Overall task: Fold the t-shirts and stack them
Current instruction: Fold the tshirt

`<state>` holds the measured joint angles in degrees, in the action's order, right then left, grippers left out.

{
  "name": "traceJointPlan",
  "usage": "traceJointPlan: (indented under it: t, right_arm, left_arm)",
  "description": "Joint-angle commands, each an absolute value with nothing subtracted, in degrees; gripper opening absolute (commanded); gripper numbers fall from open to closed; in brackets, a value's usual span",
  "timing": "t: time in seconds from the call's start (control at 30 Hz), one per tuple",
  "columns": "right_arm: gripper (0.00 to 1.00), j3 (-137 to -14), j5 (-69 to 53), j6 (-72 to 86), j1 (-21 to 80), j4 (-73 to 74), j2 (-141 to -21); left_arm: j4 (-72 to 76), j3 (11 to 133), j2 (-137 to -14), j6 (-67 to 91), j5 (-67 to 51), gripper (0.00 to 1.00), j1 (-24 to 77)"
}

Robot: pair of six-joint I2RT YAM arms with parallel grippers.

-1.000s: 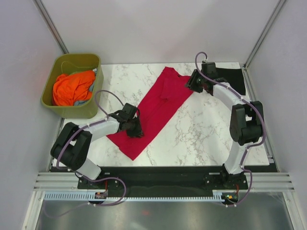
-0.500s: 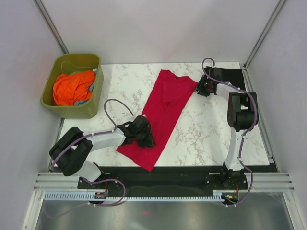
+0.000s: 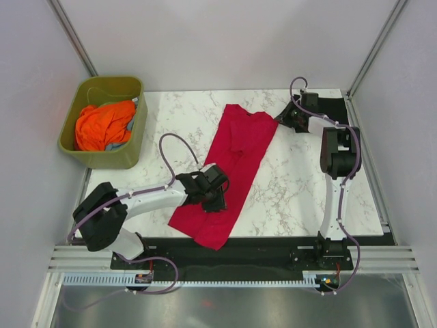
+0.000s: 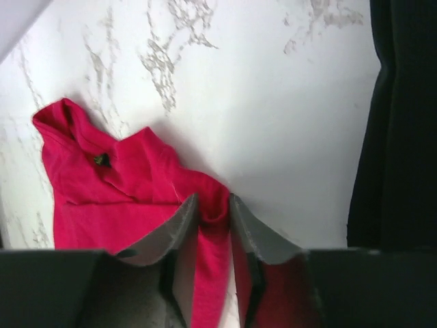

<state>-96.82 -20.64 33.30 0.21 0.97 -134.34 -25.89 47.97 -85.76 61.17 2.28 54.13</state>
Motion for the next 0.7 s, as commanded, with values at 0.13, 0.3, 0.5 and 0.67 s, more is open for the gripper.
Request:
traceJointPlan:
  t: [0.13, 0.3, 0.5, 0.67]
  right_arm:
    - [0.01, -105.7, -20.6, 33.6, 0.5, 3.2, -141.8]
    - [0.0, -121.5, -22.2, 33.9, 0.5, 5.6, -150.8]
    - [0.25, -132.4, -21.9, 31.7, 0.4, 14.5, -153.3]
    - [0.47, -123.4, -19.4, 31.2, 0.4, 20.0, -140.2]
  left_arm:
    - [-33.8, 62.0, -86.0, 52.4, 8.0, 0.44, 53.0]
    - [-34.4, 66.4, -85.1, 44.3, 2.8, 0.45, 47.0]
    - [-35.8, 62.6, -82.1, 36.2, 0.3, 0.51, 40.8]
    - [-36.5, 57.1, -83.0, 32.5, -1.4, 0.52, 30.3]
